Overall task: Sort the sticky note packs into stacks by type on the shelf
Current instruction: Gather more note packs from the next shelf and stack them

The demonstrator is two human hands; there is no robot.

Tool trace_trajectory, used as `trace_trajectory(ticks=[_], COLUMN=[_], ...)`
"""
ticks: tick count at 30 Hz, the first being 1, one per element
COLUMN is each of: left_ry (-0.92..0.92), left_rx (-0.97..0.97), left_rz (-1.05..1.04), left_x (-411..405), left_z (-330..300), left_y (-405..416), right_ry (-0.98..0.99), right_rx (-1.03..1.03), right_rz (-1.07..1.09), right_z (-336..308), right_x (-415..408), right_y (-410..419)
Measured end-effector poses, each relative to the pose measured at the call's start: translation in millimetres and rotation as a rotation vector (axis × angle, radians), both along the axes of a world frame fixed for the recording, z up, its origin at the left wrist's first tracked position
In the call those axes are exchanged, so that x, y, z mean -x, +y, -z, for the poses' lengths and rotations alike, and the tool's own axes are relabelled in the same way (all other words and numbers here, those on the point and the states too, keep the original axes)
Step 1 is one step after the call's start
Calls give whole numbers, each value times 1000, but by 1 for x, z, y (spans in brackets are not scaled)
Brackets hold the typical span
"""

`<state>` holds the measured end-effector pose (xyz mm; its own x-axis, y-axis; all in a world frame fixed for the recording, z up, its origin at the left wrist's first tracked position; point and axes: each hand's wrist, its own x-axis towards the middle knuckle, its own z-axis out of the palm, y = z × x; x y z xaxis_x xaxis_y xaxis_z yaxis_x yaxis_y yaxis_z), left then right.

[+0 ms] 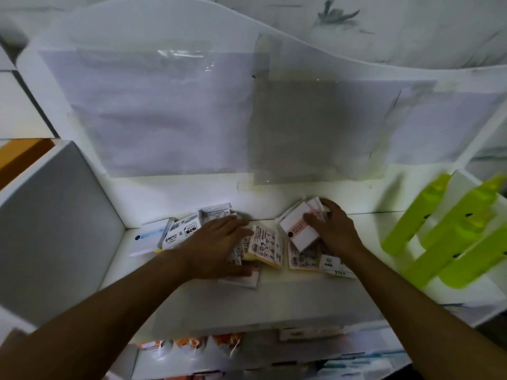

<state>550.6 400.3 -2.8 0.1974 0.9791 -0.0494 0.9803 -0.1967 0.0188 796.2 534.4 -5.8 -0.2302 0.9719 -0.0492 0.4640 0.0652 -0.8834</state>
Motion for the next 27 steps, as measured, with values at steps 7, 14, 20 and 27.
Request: trace_trajectory(ticks=[7, 14, 20, 27], left_ry=[15, -20, -40, -23], left_rx=[-3, 36, -69, -135], left_rz=[-23, -85, 28, 58], left_x=[-2, 0, -31, -30], left_z=[-5, -2, 7, 10], left_y=[-6, 4, 14, 18], right_ry=[17, 26, -51, 10], right_rx=[6, -17, -45, 7], right_rz=[-54, -178, -233, -248], right_z=[-2, -5, 0, 5], right_x=[-5, 5, 9, -2], right_y=[-5, -16, -17, -14])
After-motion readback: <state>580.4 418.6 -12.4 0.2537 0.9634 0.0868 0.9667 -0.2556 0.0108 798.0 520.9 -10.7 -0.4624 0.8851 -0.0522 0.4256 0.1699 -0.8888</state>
